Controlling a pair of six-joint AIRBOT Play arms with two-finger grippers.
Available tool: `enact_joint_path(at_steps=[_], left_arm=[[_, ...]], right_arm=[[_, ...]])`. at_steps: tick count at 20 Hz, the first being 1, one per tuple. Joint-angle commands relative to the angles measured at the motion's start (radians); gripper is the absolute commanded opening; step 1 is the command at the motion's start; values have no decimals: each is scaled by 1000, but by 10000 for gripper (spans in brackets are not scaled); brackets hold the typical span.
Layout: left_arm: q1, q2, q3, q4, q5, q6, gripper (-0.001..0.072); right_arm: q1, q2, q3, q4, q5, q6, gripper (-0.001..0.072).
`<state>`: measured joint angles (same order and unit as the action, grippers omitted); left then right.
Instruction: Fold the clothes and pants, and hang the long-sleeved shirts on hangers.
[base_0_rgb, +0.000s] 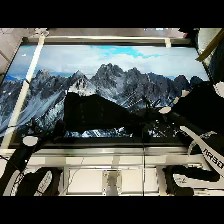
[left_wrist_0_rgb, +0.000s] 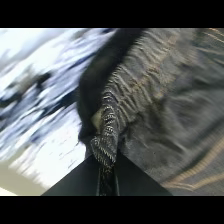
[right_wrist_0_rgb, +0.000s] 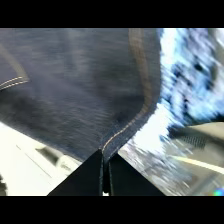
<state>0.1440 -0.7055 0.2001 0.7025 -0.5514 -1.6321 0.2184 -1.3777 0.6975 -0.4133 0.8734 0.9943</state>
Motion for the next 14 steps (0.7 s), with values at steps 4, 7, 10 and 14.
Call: enact_joint_path(at_steps=[4, 7, 10, 14], left_arm=[[1, 150, 379, 57, -83, 227, 44], [1, 203, 679, 210, -218, 227, 44], [1, 208, 942, 243, -321, 227, 44], [1, 201, 1120, 201, -389, 204, 44]], right_arm=[[0, 137, 306, 9, 300, -18, 10], [0, 261, 524, 8, 446, 62, 10], [0, 333, 785, -15, 431, 146, 8], [0, 320, 1129, -92, 435, 290, 7]])
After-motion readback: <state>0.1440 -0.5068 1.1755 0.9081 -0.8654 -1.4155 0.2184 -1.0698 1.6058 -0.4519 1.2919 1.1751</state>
